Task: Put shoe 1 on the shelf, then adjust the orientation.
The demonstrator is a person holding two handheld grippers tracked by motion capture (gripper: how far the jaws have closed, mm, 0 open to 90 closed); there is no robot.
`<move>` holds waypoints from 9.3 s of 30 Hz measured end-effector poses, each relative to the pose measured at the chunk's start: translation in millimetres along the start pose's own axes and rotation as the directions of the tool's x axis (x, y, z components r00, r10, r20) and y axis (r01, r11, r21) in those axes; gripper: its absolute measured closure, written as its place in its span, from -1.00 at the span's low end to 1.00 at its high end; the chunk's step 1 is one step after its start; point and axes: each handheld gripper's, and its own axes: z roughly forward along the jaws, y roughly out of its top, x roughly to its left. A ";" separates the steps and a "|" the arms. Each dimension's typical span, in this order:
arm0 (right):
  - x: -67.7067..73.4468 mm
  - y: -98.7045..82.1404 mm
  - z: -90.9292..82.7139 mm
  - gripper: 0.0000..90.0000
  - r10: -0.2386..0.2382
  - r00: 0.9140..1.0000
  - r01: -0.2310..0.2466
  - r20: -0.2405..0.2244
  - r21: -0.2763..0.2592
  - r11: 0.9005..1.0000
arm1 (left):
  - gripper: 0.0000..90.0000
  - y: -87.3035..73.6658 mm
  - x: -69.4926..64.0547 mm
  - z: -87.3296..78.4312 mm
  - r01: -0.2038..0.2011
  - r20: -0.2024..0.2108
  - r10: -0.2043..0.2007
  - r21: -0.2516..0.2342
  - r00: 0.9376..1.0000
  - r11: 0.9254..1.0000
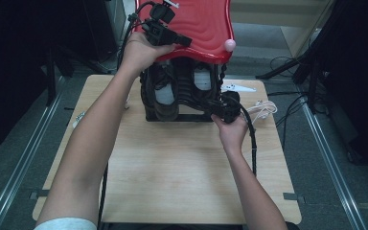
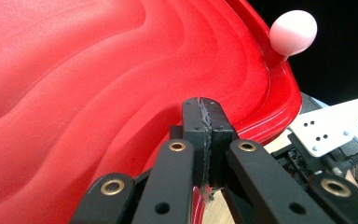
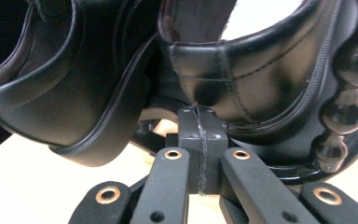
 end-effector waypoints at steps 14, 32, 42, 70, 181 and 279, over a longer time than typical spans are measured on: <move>35.3 -7.1 -7.6 1.00 -0.051 0.994 0.053 -0.096 0.021 0.998 | 1.00 0.1 1.3 -0.1 0.008 0.009 -0.008 0.001 1.000 1.000; 87.8 -21.2 21.3 1.00 -0.079 0.975 0.095 -0.210 0.067 0.993 | 1.00 -0.2 0.9 -0.2 0.003 0.004 -0.003 -0.001 1.000 1.000; 95.0 -15.7 29.6 1.00 -0.094 0.977 0.109 -0.191 0.071 0.991 | 1.00 -1.0 0.6 -0.1 0.004 -0.002 -0.004 -0.008 1.000 1.000; 83.8 24.7 60.4 1.00 -0.057 0.992 0.065 -0.109 0.073 0.995 | 1.00 -1.5 2.3 -0.3 0.027 0.015 -0.026 -0.009 1.000 1.000; 3.8 -99.5 -44.3 0.11 -0.079 0.992 0.094 -0.103 0.150 0.984 | 1.00 -320.9 47.2 -54.6 0.358 -0.084 -0.355 0.014 0.931 0.934; 15.7 -104.7 -25.4 0.09 -0.143 0.981 0.170 -0.134 0.219 0.961 | 0.99 -380.2 98.9 -72.3 0.564 -0.318 -0.559 -0.085 0.766 0.821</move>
